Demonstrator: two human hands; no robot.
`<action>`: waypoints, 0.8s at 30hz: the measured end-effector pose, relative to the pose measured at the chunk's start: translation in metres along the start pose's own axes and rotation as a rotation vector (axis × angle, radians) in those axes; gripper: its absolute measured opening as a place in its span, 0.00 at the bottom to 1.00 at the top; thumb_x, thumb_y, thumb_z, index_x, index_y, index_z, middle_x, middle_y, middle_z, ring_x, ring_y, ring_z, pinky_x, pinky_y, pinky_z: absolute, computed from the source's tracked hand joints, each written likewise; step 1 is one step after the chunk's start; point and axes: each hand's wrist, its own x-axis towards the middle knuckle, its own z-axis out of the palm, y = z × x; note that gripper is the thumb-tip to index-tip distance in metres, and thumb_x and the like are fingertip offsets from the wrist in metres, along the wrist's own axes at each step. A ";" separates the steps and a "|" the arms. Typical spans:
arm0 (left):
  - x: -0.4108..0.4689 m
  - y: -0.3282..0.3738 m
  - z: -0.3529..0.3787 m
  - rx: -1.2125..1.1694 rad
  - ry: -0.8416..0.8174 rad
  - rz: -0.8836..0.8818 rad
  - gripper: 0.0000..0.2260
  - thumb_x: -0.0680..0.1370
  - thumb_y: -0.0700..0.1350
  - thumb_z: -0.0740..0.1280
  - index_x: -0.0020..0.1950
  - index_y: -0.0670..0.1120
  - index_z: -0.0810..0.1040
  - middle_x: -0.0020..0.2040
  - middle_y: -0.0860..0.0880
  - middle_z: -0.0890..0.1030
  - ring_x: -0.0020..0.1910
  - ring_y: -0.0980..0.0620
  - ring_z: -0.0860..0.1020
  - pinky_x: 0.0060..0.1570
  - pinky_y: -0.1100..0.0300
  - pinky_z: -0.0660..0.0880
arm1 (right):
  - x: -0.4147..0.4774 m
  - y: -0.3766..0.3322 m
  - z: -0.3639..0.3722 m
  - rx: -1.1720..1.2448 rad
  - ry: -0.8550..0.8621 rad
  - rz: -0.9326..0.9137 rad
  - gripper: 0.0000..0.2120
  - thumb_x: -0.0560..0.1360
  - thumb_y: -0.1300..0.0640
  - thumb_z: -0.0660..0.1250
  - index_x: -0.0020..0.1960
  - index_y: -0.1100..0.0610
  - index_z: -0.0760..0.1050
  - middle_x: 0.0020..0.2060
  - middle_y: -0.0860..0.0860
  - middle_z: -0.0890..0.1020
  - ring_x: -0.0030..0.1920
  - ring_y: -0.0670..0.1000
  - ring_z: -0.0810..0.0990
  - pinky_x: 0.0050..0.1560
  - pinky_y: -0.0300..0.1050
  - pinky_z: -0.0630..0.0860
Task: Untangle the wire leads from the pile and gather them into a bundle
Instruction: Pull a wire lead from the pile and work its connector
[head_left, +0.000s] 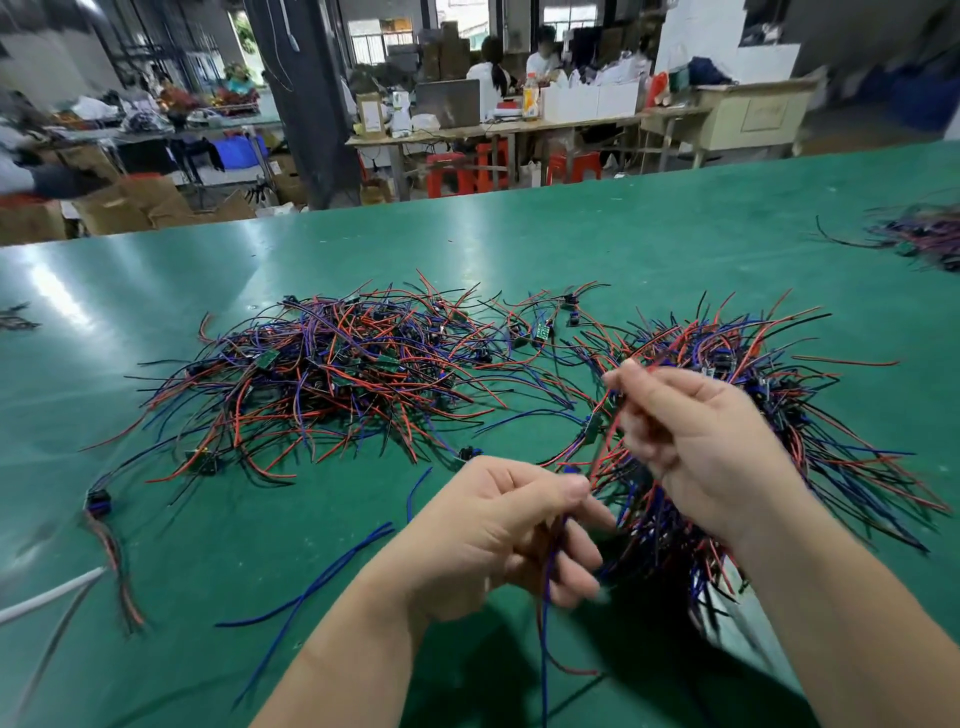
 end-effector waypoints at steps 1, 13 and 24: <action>-0.001 -0.001 0.000 0.048 -0.053 -0.034 0.11 0.75 0.50 0.66 0.40 0.45 0.84 0.31 0.48 0.81 0.26 0.54 0.80 0.27 0.65 0.75 | 0.003 -0.004 -0.005 0.063 0.070 0.013 0.08 0.70 0.58 0.69 0.39 0.63 0.79 0.23 0.49 0.73 0.23 0.42 0.68 0.20 0.31 0.63; -0.007 -0.001 -0.010 0.134 -0.427 0.007 0.14 0.71 0.52 0.74 0.50 0.45 0.85 0.39 0.47 0.79 0.34 0.56 0.79 0.36 0.64 0.78 | 0.016 -0.002 -0.013 0.288 0.214 0.109 0.10 0.82 0.57 0.56 0.46 0.56 0.75 0.23 0.49 0.73 0.20 0.43 0.69 0.19 0.31 0.63; 0.007 -0.002 -0.015 -0.307 0.208 0.407 0.17 0.53 0.54 0.83 0.37 0.53 0.83 0.35 0.51 0.83 0.33 0.55 0.82 0.31 0.63 0.78 | -0.014 0.017 0.010 -0.164 -0.481 0.028 0.18 0.62 0.68 0.75 0.50 0.56 0.82 0.36 0.53 0.81 0.35 0.47 0.77 0.37 0.37 0.75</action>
